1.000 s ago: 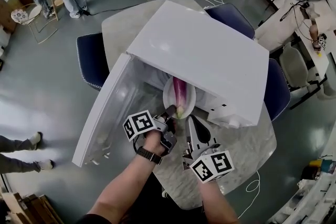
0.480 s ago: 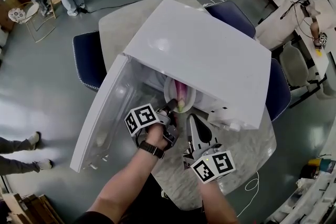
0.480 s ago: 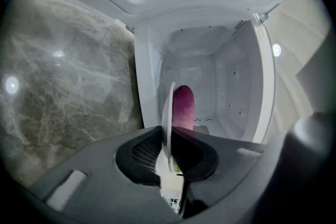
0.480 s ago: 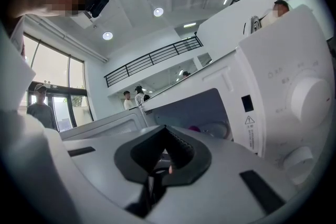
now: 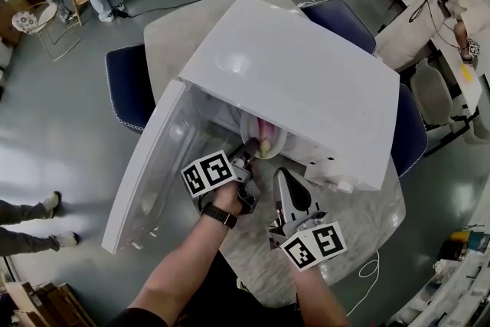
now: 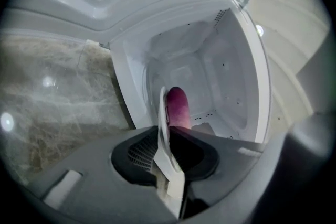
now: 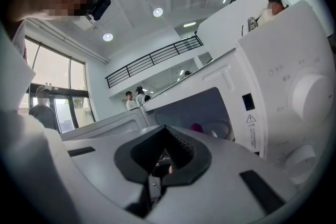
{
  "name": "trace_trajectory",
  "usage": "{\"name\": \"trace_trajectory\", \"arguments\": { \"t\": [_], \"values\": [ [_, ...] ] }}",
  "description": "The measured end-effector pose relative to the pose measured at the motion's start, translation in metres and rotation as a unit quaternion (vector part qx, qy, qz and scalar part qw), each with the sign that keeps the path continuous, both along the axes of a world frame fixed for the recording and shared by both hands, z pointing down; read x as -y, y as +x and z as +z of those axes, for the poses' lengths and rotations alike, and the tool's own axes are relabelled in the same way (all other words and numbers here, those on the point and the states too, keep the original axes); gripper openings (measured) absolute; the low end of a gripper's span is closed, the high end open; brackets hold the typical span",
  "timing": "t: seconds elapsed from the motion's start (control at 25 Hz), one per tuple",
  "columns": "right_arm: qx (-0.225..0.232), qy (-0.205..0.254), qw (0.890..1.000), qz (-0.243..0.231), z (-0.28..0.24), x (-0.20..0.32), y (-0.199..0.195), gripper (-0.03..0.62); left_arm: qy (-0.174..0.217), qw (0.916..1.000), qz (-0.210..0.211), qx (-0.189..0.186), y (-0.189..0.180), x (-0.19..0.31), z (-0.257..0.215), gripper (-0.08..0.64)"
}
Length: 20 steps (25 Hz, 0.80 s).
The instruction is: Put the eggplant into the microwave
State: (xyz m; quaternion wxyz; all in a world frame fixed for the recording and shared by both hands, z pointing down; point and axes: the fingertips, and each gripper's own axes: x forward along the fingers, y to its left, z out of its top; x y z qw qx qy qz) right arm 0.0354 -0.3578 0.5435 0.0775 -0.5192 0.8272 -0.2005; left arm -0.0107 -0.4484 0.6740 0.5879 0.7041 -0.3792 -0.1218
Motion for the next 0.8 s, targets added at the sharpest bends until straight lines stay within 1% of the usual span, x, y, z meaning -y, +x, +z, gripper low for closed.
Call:
{"name": "trace_trajectory", "arguments": {
  "t": [0.04,0.08,0.16,0.28,0.48,0.68,0.72,0.8],
  "values": [
    [0.001,0.000,1.000,-0.001,0.000,0.000,0.000,0.002,0.012,0.9999,0.004,0.010,-0.001,0.001,-0.002,0.041],
    [0.002,-0.001,1.000,-0.002,0.000,0.000,0.000,0.002,0.023,0.9995,0.008,0.019,-0.001,0.002,-0.004,0.102],
    [0.004,-0.001,1.000,-0.003,0.000,0.000,0.000,0.002,0.041,0.9984,0.011,0.037,-0.004,0.001,-0.009,0.104],
    [0.005,-0.002,1.000,-0.005,-0.001,-0.001,0.002,0.002,0.056,0.9968,0.000,0.057,-0.011,-0.003,-0.015,0.104],
    [0.006,-0.003,1.000,-0.008,-0.002,-0.001,0.003,0.002,0.049,0.9962,-0.009,0.072,-0.013,-0.014,-0.014,0.103],
    [0.008,-0.001,1.000,-0.010,-0.002,0.000,0.005,0.002,0.033,0.9966,-0.027,0.070,-0.012,-0.015,-0.009,0.099],
    [0.008,-0.001,1.000,-0.010,-0.003,0.000,0.005,0.002,0.032,0.9966,-0.031,0.070,-0.012,-0.013,-0.009,0.067],
    [0.009,0.000,1.000,-0.010,-0.003,0.000,0.007,0.002,0.031,0.9965,-0.036,0.069,-0.012,-0.009,-0.011,0.052]
  ]
}}
